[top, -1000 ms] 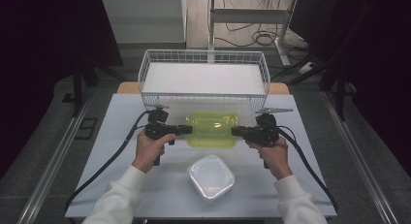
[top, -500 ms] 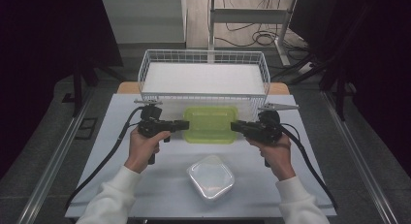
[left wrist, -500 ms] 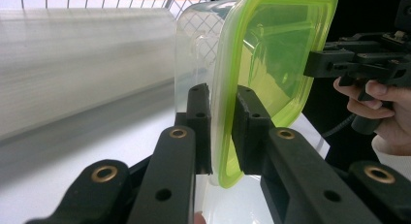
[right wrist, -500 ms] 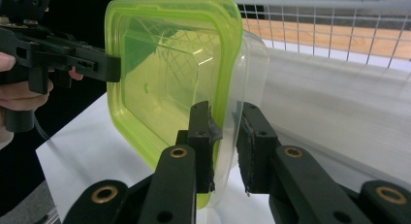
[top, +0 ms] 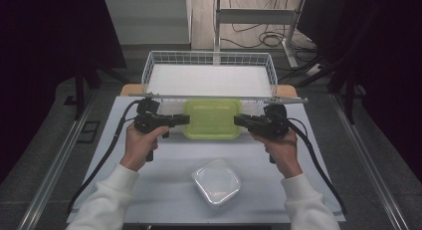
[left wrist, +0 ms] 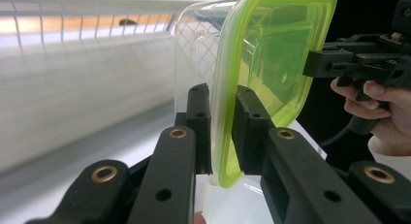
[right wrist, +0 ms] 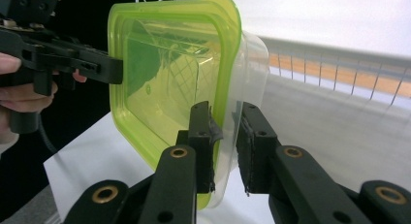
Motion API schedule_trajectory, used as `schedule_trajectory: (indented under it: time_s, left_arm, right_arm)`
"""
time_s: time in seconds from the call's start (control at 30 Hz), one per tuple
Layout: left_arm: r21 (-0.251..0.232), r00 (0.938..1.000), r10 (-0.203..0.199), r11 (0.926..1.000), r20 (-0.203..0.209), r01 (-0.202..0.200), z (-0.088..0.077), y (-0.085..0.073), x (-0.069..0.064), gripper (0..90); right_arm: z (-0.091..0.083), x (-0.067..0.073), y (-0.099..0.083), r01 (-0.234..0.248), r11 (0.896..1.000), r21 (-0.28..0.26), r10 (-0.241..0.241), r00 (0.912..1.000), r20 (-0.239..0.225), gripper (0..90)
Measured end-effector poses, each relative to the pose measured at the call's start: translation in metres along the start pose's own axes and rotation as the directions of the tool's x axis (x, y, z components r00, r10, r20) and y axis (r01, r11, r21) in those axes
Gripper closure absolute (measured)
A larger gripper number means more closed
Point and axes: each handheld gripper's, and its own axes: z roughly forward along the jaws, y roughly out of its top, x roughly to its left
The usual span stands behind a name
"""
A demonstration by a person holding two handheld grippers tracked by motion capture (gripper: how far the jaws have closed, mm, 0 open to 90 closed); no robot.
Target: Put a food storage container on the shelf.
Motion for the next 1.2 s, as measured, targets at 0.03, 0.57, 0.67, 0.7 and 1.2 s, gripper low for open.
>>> schedule_trajectory:
  time_s: [0.03, 0.57, 0.67, 0.7, 1.2]
  left_arm:
    - [-0.004, 1.0000, 0.000, 1.0000, 0.000, 0.000, -0.002, 0.002, -0.001, 79.5]
    - [-0.029, 0.9998, 0.016, 0.9994, -0.010, -0.017, -0.013, 0.034, -0.006, 79.5]
    - [-0.033, 0.9996, 0.024, 0.9992, -0.011, -0.024, -0.013, 0.039, -0.007, 79.5]
    - [-0.036, 0.9997, 0.023, 0.9991, -0.011, -0.023, -0.014, 0.040, -0.008, 79.5]
    - [-0.044, 0.9996, 0.026, 0.9987, -0.008, -0.027, -0.012, 0.064, -0.004, 79.6]
  right_arm:
    - [0.000, 0.001, 0.003, 0.007, 1.000, -0.001, -0.007, 1.0000, 0.002, 76.6]
    - [-0.003, 0.004, 0.038, 0.031, 0.999, -0.029, -0.031, 0.9995, 0.007, 76.7]
    - [-0.004, 0.003, 0.043, 0.032, 0.999, -0.043, -0.032, 0.9995, 0.002, 76.7]
    - [-0.004, 0.003, 0.043, 0.032, 0.999, -0.043, -0.032, 0.9995, 0.002, 76.7]
    - [-0.005, -0.006, 0.066, 0.023, 0.999, -0.049, -0.023, 0.9996, -0.013, 76.9]
